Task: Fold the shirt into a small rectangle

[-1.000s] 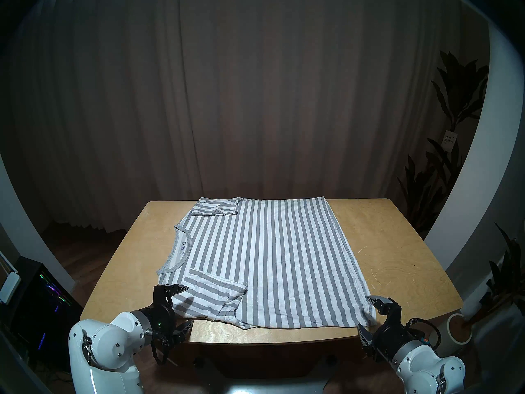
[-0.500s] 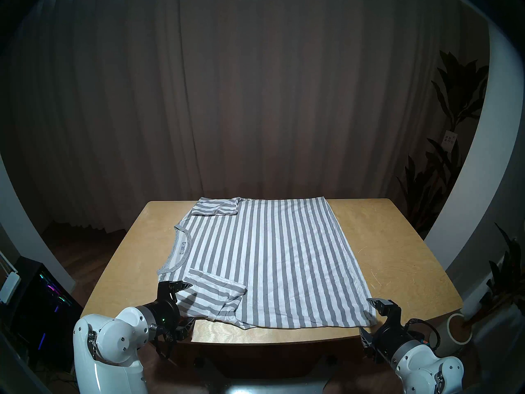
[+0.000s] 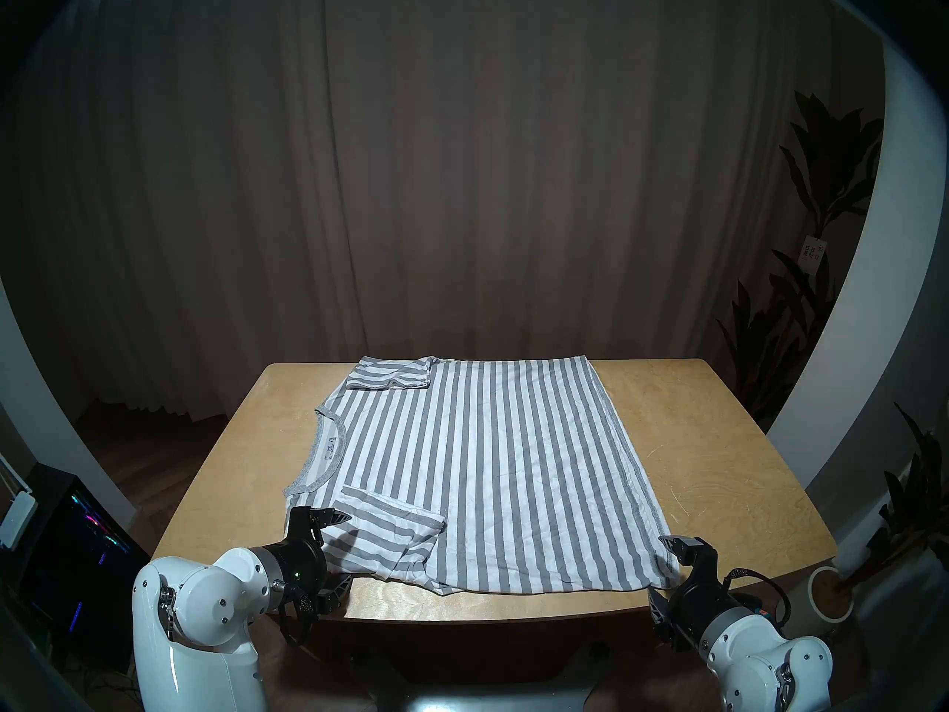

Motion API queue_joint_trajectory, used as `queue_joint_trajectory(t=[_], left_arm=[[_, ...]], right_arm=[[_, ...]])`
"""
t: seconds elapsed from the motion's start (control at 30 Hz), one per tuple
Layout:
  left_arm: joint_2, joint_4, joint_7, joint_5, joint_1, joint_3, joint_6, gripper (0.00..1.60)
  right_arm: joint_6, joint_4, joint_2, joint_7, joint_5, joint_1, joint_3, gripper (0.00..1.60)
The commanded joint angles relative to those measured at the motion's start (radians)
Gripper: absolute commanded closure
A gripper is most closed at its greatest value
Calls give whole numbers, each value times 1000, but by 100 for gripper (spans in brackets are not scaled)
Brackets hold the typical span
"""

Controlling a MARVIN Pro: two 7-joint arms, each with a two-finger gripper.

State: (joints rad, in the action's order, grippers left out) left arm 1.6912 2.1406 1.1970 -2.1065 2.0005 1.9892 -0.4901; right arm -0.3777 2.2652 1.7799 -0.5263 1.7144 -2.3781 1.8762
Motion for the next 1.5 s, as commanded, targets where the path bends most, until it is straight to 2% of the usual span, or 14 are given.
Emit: queue_joint_trajectory(t=[0.0,0.23,0.47,0.83,1.13,1.47], left_arm=[[-6,1,36,-6,11,-3,8,0],[-5,-6,33,1,3,-7,19,0],[-27,0,76,-15,-13,-18,31,0],[-38,-37,78,5,-38,-27,46,0],[-50,-82,66,72,-79,-42,77,0],[-69,-118,54,118,-107,-42,105,0]], right_arm=[[5,4,-8,-26,-10,13,-1,0],[34,7,-4,-72,-31,33,-4,0],[35,31,-12,-122,-13,39,17,0],[48,-23,-14,-107,-37,85,-9,0],[64,-56,-25,-95,-59,138,-35,0],[97,-87,-30,-102,-80,162,-69,0]])
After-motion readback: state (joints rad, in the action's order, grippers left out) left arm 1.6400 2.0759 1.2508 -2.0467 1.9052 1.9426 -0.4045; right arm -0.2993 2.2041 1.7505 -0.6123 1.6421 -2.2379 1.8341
